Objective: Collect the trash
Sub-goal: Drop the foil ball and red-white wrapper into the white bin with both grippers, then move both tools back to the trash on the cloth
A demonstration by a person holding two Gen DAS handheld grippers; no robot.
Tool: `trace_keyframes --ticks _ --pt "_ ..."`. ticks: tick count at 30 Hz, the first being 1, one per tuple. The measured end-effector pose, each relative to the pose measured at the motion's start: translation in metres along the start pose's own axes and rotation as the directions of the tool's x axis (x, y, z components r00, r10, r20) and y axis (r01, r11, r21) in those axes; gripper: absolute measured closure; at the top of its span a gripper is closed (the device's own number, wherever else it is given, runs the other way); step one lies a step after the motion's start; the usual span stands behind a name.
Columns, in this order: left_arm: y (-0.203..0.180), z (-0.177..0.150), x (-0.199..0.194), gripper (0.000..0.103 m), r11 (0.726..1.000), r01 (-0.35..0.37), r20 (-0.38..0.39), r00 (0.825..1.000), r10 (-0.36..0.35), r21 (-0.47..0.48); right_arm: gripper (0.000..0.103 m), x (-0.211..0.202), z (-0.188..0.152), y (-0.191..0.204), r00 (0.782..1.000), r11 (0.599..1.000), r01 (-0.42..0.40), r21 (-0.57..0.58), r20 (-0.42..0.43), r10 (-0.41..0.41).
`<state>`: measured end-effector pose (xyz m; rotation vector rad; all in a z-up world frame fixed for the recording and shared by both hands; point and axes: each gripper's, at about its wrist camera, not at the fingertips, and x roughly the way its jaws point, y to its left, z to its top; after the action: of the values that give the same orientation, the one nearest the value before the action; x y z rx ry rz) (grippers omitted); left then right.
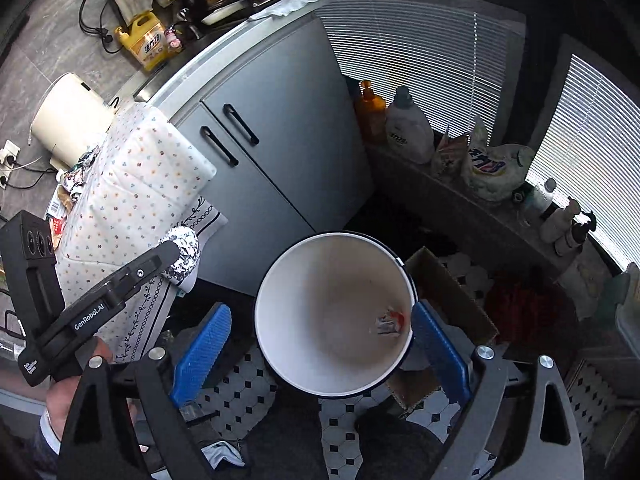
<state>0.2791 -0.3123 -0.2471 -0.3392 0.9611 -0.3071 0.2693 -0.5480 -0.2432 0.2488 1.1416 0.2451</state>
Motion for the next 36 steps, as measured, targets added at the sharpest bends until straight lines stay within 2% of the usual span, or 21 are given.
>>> trace_keyframes --ticks 2,6,9,14,17,20,23,26,29,31,34,36 --pt "-0.006 -0.001 0.011 0.061 1.0 0.018 -0.022 1.0 -0.017 0.005 0.011 -0.007 -0.001 -0.008 1.0 1.0 0.012 0.007 0.017 -0.013" --pt "-0.016 0.002 0.022 0.031 0.998 0.069 -0.05 0.996 -0.07 -0.002 0.008 -0.02 0.003 -0.023 0.997 0.999 0.05 0.018 0.059 -0.051" --pt "-0.023 0.006 0.018 0.018 0.998 0.067 -0.036 0.997 -0.067 0.013 0.008 -0.028 0.01 -0.034 0.995 0.998 0.05 0.049 0.085 -0.054" --pt "-0.022 0.017 -0.01 0.013 1.0 0.01 0.028 1.0 -0.011 0.027 0.008 -0.039 0.02 -0.029 0.99 0.997 0.064 0.04 0.126 -0.069" --pt "-0.017 0.031 -0.041 0.009 0.995 -0.088 0.096 0.992 0.083 0.047 0.008 -0.048 0.031 -0.017 0.984 0.997 0.074 0.023 0.158 -0.077" --pt "-0.008 0.046 -0.08 0.006 0.987 -0.161 0.176 0.972 0.154 0.028 0.008 -0.058 0.044 0.001 0.976 0.997 0.081 0.0 0.202 -0.079" --pt "0.001 0.06 -0.113 0.006 0.97 -0.241 0.231 0.945 0.231 0.015 0.008 -0.065 0.06 0.023 0.97 0.996 0.091 -0.024 0.228 -0.083" --pt "0.012 0.069 -0.143 0.006 0.951 -0.31 0.285 0.91 0.301 -0.011 0.008 -0.073 0.076 0.049 0.96 0.995 0.081 -0.058 0.273 -0.062" --pt "0.023 0.075 -0.17 0.006 0.925 -0.379 0.339 0.867 0.365 -0.028 0.008 -0.074 0.091 0.075 0.955 0.993 0.07 -0.096 0.293 -0.039" --pt "0.034 0.079 -0.184 0.006 0.91 -0.412 0.353 0.847 0.397 -0.034 0.008 -0.075 0.101 0.092 0.948 0.992 0.069 -0.103 0.317 -0.033" --pt "0.055 0.088 -0.204 0.006 0.903 -0.426 0.359 0.835 0.416 -0.056 0.008 -0.076 0.112 0.119 0.939 0.992 0.06 -0.111 0.344 -0.019" --pt "0.07 0.095 -0.219 0.006 0.893 -0.444 0.381 0.814 0.438 -0.077 0.008 -0.074 0.12 0.138 0.935 0.991 0.046 -0.126 0.354 0.002"
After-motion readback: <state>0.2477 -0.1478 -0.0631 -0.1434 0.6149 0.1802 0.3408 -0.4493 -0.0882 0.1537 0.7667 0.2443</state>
